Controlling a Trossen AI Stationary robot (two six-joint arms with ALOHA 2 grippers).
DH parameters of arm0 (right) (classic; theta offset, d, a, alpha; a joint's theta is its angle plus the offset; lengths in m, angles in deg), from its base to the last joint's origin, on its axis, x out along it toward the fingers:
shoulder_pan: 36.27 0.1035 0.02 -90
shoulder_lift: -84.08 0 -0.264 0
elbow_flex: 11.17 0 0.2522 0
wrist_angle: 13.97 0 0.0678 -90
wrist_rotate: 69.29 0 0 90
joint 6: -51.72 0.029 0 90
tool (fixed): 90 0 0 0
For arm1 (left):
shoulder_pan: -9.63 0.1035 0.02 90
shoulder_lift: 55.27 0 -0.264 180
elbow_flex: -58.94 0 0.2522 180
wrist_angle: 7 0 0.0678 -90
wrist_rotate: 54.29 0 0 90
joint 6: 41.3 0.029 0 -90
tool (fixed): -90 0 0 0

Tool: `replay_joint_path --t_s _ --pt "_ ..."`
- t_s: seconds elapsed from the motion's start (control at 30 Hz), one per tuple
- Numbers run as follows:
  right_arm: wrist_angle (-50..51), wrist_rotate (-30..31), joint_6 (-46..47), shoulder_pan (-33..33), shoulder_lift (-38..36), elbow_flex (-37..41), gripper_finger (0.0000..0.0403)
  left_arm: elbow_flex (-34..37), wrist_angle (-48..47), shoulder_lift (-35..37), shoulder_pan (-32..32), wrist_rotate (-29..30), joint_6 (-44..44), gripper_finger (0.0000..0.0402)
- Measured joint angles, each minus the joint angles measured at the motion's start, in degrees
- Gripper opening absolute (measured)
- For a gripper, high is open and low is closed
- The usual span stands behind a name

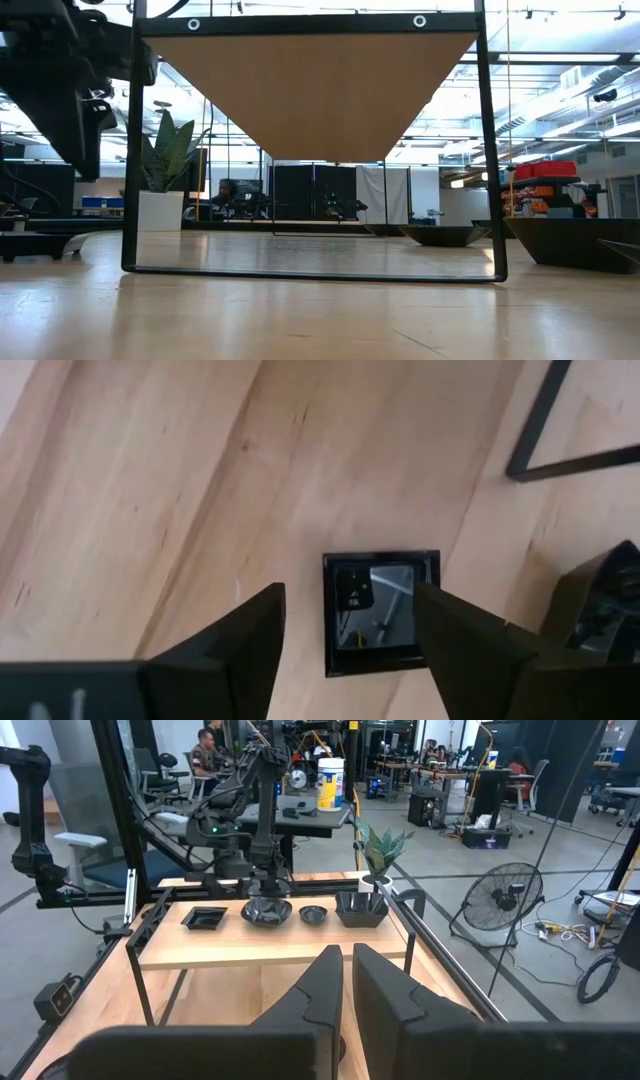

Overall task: Pick & Place Mini shaped plates
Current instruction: Stack the square plate on top of the square plate on the shelf

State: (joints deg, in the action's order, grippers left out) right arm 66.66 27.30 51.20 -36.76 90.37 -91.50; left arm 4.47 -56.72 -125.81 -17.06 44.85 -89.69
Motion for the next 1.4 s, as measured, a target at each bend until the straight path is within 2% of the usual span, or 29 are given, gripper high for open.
replay_joint_path --t_s 0.23,0.43,0.6,0.83,1.1,1.4 --pt "0.02 0.0 -0.01 0.02 0.0 -0.02 0.0034 2.02 -0.41 0.0 -1.89 -0.08 -0.84 0.0216" --pt "0.0 0.0 0.0 0.01 0.0 0.0 0.0034 6.15 1.61 0.0 -2.2 -2.73 -4.94 0.0215" --pt "0.0 0.0 -0.02 0.02 0.0 -0.01 0.0034 7.87 2.53 -0.02 -2.2 -4.28 -5.04 0.0216" --pt "0.0 0.0 -0.01 0.0 0.0 -0.01 0.0034 10.74 9.18 -0.02 -2.18 -4.31 -5.04 0.0216" --pt "0.0 0.0 -0.02 0.02 0.0 0.0 0.0034 11.1 9.39 -0.08 -2.14 -3.41 -4.94 0.0216" --pt "0.02 0.0 0.01 0.0 0.02 -0.02 0.0034 11.09 11.88 -4.7 -2.05 -4.32 -4.47 0.0216"
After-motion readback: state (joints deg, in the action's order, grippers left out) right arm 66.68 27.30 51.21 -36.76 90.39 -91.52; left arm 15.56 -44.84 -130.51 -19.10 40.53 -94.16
